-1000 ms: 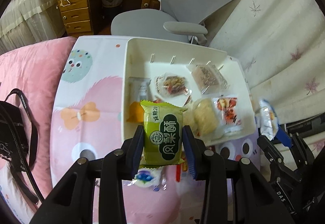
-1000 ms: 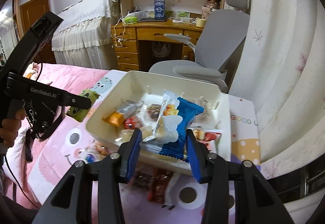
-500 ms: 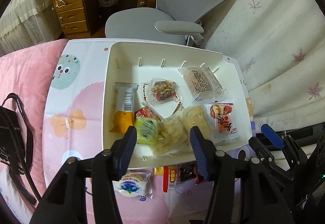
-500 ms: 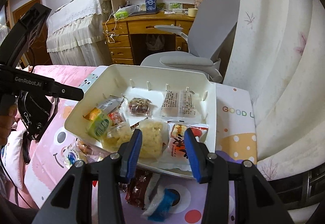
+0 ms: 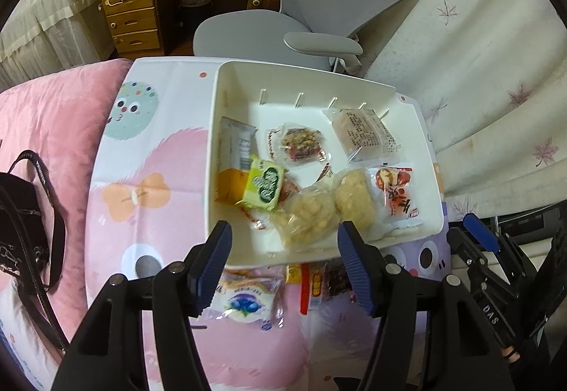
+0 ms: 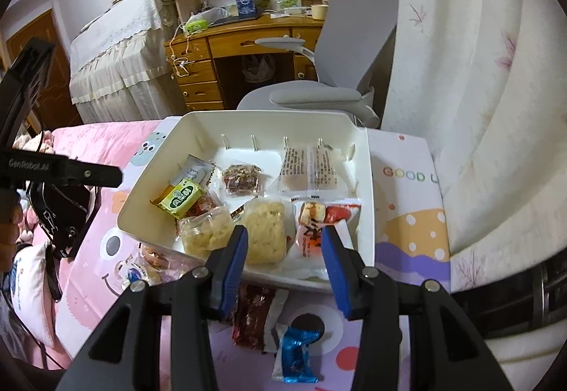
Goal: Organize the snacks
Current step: 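Pull both tools back toward the remaining snacks, right tool toward a blue packet, then grasp blueberry bun bag with left tool while right tool grasps blue foil packet, then carry bun bag and blue foil packet into the tray, then open both tools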
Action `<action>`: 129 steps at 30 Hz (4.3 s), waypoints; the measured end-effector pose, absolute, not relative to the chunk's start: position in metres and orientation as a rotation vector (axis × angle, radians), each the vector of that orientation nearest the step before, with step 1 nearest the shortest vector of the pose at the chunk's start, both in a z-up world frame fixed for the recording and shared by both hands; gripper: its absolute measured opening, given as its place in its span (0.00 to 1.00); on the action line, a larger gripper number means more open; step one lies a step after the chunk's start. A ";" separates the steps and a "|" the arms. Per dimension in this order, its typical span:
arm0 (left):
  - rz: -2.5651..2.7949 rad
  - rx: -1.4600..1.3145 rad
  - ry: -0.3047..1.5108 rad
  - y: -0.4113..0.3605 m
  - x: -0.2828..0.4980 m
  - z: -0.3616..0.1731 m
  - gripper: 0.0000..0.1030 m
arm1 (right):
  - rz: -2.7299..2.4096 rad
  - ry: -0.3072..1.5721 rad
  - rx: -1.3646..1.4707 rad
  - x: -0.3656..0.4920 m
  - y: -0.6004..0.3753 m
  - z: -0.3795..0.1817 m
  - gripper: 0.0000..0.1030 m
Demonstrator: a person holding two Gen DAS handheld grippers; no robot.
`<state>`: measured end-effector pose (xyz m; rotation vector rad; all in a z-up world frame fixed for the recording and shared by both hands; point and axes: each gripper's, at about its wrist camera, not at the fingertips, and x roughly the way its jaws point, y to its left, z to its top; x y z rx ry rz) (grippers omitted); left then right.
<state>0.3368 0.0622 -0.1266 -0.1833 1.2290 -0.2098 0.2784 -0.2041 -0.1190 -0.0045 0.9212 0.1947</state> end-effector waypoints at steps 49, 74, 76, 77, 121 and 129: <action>-0.056 -0.211 1.502 0.072 0.291 -0.271 0.76 | 0.060 1.425 0.192 0.232 -0.246 -0.255 0.42; -0.034 -0.146 1.486 0.057 0.318 -0.290 0.76 | 0.094 1.405 0.134 0.259 -0.229 -0.257 0.43; -0.029 -0.145 1.481 0.056 0.316 -0.289 0.75 | 0.092 1.406 0.132 0.258 -0.226 -0.257 0.42; -0.029 -0.144 1.478 0.055 0.314 -0.288 0.73 | 0.092 1.407 0.130 0.257 -0.225 -0.257 0.41; -0.078 -0.097 1.344 0.108 0.244 -0.205 0.47 | 0.332 1.273 0.046 0.201 -0.116 -0.202 0.30; -0.097 -0.040 1.272 0.104 0.266 -0.165 0.47 | 0.390 1.164 0.040 0.218 -0.100 -0.169 0.30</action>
